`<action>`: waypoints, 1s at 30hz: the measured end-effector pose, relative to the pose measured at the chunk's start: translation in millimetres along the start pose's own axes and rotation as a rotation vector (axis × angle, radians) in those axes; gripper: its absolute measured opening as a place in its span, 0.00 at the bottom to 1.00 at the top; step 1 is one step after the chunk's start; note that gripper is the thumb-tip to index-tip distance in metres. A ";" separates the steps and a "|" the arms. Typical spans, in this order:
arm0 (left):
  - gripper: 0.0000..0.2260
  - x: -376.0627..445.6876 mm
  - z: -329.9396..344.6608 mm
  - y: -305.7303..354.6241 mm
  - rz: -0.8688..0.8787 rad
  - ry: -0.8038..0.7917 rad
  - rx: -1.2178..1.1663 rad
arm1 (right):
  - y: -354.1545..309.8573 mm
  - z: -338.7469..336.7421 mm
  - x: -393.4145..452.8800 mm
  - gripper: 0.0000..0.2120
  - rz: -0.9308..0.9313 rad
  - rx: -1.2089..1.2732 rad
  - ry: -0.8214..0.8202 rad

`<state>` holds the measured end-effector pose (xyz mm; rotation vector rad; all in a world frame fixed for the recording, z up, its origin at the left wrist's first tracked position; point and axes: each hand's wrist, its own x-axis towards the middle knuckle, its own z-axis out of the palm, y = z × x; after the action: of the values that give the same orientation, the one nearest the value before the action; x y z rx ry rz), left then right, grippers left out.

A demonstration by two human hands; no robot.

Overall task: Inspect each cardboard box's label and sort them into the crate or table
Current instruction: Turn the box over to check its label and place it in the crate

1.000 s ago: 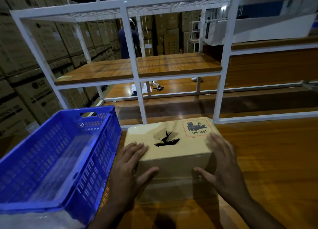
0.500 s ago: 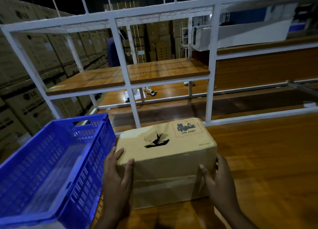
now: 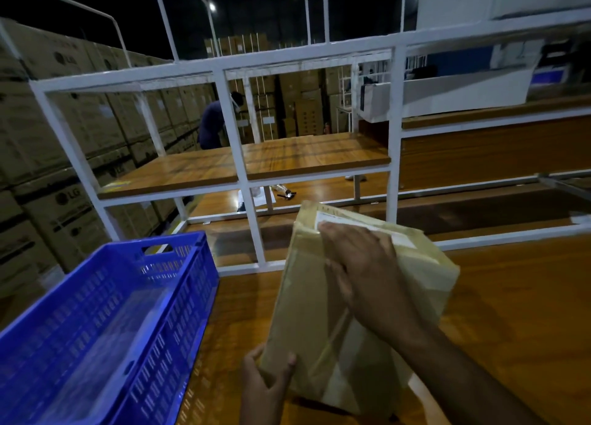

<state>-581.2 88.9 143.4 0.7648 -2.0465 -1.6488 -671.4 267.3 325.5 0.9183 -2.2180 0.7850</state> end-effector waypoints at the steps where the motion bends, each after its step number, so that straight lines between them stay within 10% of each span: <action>1: 0.35 1.6 0.8 -6.2 -0.026 -0.023 0.018 | -3.1 4.8 -2.6 0.29 -0.022 -0.006 -0.012; 7: 0.27 7.4 -14.7 -10.9 0.035 -0.228 0.110 | -30.6 35.1 -25.4 0.33 -0.162 -0.029 -0.166; 12: 0.39 11.6 -26.0 28.9 0.216 -0.180 0.042 | -28.5 37.1 -29.8 0.26 -0.126 -0.018 -0.195; 20: 0.35 13.7 -32.7 139.6 0.941 0.025 0.313 | 16.4 10.5 -34.7 0.25 0.071 -0.104 -0.002; 30: 0.24 34.3 -26.4 129.5 0.911 -0.016 0.433 | 34.5 13.5 -40.6 0.27 0.098 -0.141 0.046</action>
<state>-612.5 67.0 274.5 -0.1104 -2.2688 -0.7160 -678.2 294.2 278.1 0.7216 -2.2601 0.6769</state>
